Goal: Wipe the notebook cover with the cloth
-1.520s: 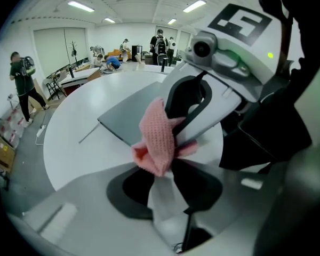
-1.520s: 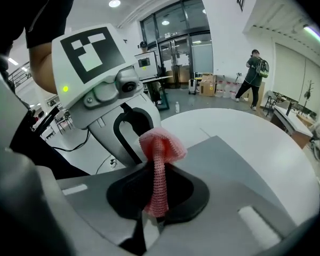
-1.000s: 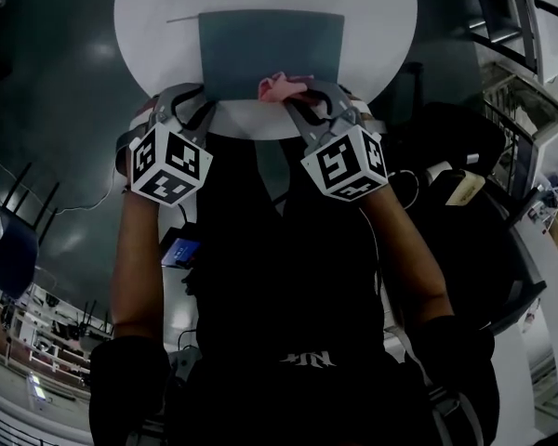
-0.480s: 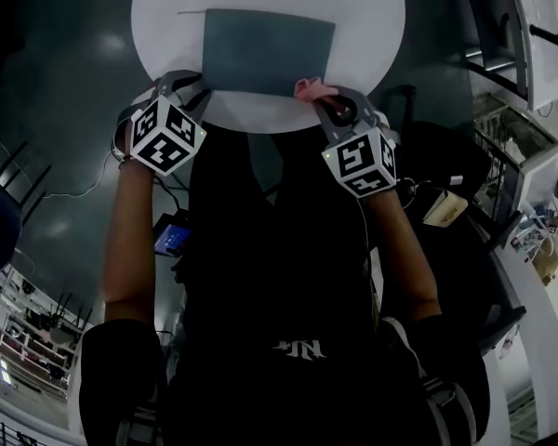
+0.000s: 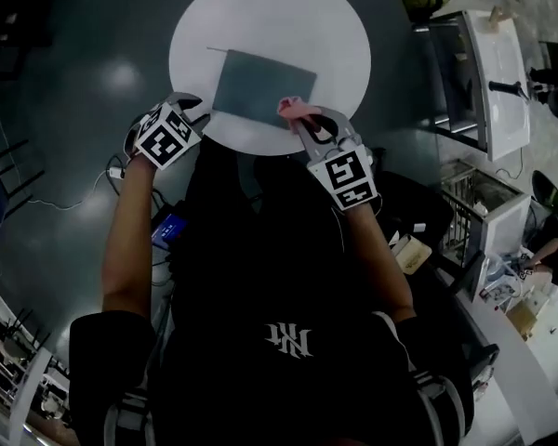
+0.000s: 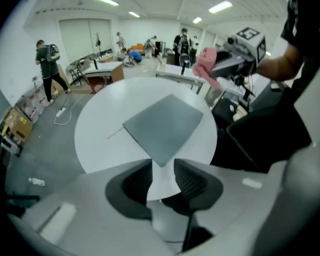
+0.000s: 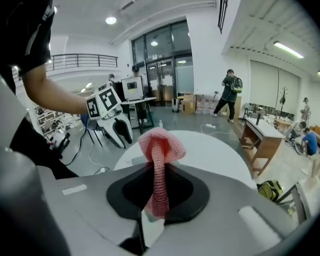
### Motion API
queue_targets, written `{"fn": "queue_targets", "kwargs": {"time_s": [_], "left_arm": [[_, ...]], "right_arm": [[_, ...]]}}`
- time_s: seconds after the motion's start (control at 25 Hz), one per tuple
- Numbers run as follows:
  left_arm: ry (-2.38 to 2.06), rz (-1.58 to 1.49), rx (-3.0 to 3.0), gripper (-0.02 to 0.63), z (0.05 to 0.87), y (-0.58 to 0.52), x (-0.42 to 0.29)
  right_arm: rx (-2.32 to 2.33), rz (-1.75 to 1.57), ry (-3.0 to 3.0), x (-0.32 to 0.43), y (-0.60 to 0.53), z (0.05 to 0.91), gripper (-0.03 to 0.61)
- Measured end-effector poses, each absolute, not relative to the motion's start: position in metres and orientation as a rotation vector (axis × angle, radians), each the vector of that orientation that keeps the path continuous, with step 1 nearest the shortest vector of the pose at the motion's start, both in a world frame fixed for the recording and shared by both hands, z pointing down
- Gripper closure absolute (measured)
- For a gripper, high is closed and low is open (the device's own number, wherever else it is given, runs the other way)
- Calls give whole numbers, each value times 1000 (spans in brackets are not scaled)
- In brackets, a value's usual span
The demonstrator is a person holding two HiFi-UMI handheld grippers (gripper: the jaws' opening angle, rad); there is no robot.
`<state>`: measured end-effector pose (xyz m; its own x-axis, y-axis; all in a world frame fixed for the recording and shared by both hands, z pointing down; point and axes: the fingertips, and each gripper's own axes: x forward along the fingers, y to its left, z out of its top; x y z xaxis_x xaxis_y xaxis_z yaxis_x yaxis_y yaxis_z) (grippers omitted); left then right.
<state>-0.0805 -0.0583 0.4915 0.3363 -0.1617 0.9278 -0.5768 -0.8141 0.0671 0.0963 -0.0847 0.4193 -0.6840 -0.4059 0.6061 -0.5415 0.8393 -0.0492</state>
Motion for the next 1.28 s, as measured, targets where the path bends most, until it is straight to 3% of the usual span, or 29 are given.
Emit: {"fn": "queue_targets", "kwargs": {"time_s": [0.24, 0.52, 0.72, 0.96, 1.28], "left_arm": [[-891, 976, 2430, 536, 344, -68, -47], [-1064, 876, 2670, 609, 203, -52, -50], [-1078, 660, 2798, 609, 125, -16, -61], [-988, 119, 2863, 609, 45, 53, -106], [-858, 9, 2862, 611, 54, 146, -160]], "right_arm": [[622, 346, -2692, 76, -80, 294, 548], [479, 248, -3012, 38, -44, 141, 549], [517, 148, -3162, 41, -4, 62, 549], [614, 150, -3262, 26, 71, 18, 549], [807, 204, -3215, -11, 164, 30, 549]]}}
